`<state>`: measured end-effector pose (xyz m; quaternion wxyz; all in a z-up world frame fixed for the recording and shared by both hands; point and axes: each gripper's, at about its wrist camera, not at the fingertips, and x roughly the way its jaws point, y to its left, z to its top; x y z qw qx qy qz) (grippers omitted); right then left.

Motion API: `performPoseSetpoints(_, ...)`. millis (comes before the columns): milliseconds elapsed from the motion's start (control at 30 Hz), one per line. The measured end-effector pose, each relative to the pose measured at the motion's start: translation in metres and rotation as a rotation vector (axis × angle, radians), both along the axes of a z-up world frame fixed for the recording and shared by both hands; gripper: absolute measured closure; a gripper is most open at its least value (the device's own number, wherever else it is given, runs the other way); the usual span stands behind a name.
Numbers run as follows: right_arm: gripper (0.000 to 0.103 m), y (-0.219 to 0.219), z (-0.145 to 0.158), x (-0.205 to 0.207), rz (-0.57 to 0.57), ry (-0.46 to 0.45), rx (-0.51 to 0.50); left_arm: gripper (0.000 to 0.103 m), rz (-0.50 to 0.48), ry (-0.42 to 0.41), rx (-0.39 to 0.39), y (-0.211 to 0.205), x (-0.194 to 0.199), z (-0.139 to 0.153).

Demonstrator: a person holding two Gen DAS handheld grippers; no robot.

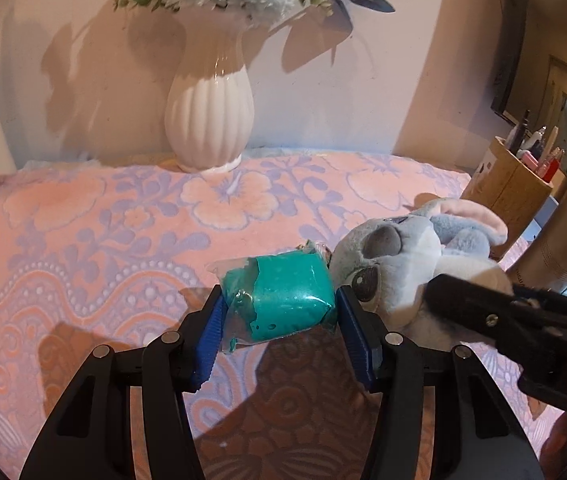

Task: Organize soft objects
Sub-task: 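Grasp the teal pouch with the left gripper while the right grasps the grey-blue bunny, then carry the teal pouch and bunny to the glass bowl and release both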

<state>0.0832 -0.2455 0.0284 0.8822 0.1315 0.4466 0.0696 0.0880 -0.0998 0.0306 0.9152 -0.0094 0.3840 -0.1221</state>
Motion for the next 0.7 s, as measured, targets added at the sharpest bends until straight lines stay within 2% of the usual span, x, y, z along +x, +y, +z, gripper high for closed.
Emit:
performPoseSetpoints(133,0.057,-0.003,0.002,-0.006,0.001,0.0,0.008,0.051,-0.002,-0.029,0.036,-0.005,-0.007,0.003)
performPoseSetpoints(267,0.057,-0.007,0.006,-0.013,-0.001,-0.012,0.031,0.051,-0.002,-0.039,0.034,-0.005,-0.008,0.004)
performPoseSetpoints(500,0.057,-0.006,0.023,-0.026,-0.005,-0.053,0.011,0.051,0.006,-0.038,0.042,-0.006,-0.01,0.004)
performPoseSetpoints(700,0.057,-0.013,0.05,-0.055,-0.006,-0.106,0.028,0.051,-0.022,-0.052,0.01,-0.006,-0.032,0.023)
